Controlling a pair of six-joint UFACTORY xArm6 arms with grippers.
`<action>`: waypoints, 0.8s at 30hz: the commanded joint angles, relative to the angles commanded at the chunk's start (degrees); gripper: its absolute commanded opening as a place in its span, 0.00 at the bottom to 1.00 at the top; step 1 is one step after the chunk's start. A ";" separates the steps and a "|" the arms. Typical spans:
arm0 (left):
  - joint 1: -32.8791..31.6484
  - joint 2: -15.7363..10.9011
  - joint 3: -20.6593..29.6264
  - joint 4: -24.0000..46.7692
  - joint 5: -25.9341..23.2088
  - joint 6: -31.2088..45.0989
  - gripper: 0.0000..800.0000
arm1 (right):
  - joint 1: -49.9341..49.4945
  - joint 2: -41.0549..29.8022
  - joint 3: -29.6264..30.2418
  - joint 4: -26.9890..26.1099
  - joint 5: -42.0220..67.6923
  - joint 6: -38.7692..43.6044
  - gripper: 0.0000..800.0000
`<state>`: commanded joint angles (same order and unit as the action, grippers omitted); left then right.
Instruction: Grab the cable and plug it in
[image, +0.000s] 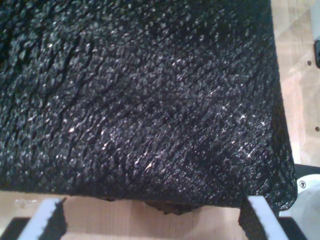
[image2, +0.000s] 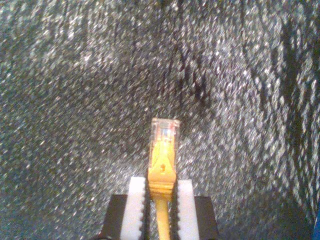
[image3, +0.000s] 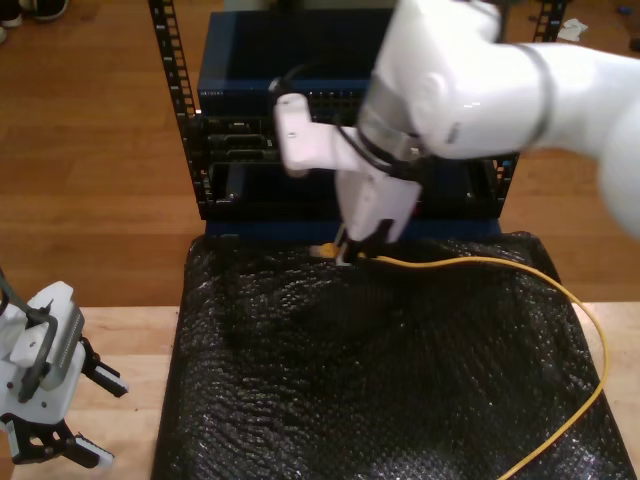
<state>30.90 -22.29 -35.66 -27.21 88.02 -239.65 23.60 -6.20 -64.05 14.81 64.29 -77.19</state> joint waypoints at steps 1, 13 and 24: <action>-0.18 0.00 0.00 -0.18 0.00 0.00 1.00 | -0.44 -1.05 0.97 0.00 0.00 -0.18 0.01; -5.10 -0.09 -4.04 -9.85 2.81 -0.44 1.00 | -3.08 -10.46 8.00 5.01 0.62 -4.31 0.01; -13.01 0.09 -5.71 -18.37 2.11 -5.89 1.00 | -4.84 -13.63 7.82 8.62 4.04 -4.31 0.01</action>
<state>17.89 -22.20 -41.37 -45.58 90.13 -245.54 18.77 -19.82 -56.23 23.43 68.33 -81.49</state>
